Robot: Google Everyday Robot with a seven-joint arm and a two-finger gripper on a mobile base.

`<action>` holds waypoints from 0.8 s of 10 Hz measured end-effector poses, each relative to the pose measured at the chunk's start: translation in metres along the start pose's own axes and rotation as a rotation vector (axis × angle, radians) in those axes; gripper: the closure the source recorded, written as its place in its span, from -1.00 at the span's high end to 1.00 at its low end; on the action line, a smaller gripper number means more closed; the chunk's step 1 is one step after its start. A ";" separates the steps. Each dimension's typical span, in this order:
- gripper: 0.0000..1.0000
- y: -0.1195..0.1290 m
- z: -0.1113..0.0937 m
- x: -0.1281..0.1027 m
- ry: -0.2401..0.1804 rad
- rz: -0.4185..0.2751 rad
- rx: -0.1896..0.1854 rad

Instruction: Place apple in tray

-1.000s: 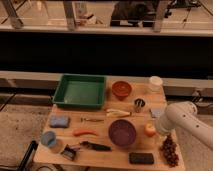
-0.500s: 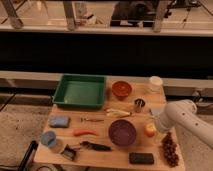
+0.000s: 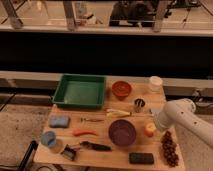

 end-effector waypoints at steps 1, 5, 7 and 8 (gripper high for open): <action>0.12 -0.003 0.001 -0.002 0.001 0.000 0.001; -0.69 -0.010 0.002 -0.009 0.002 -0.004 -0.002; -0.97 -0.012 -0.009 -0.012 0.007 -0.002 0.006; -1.00 -0.017 -0.024 -0.016 0.011 -0.001 0.025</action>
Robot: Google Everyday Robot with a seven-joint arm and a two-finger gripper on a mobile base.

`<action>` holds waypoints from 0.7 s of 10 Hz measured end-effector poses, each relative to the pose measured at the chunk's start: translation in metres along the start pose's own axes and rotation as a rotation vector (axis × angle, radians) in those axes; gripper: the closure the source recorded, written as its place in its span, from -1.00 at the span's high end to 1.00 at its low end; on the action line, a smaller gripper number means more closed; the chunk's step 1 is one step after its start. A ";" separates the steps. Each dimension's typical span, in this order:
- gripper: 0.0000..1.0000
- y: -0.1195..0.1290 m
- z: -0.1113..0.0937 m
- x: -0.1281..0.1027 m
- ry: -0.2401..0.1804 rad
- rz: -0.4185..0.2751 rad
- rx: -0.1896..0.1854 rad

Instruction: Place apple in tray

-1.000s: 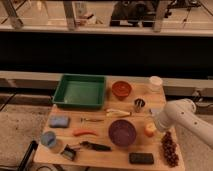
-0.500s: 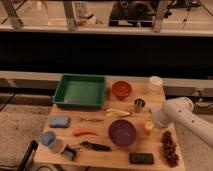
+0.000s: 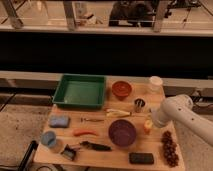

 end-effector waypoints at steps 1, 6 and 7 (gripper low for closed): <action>-1.00 -0.004 -0.018 -0.004 0.003 -0.001 0.022; -1.00 -0.022 -0.116 -0.033 -0.002 -0.040 0.162; -1.00 -0.026 -0.127 -0.053 -0.014 -0.076 0.185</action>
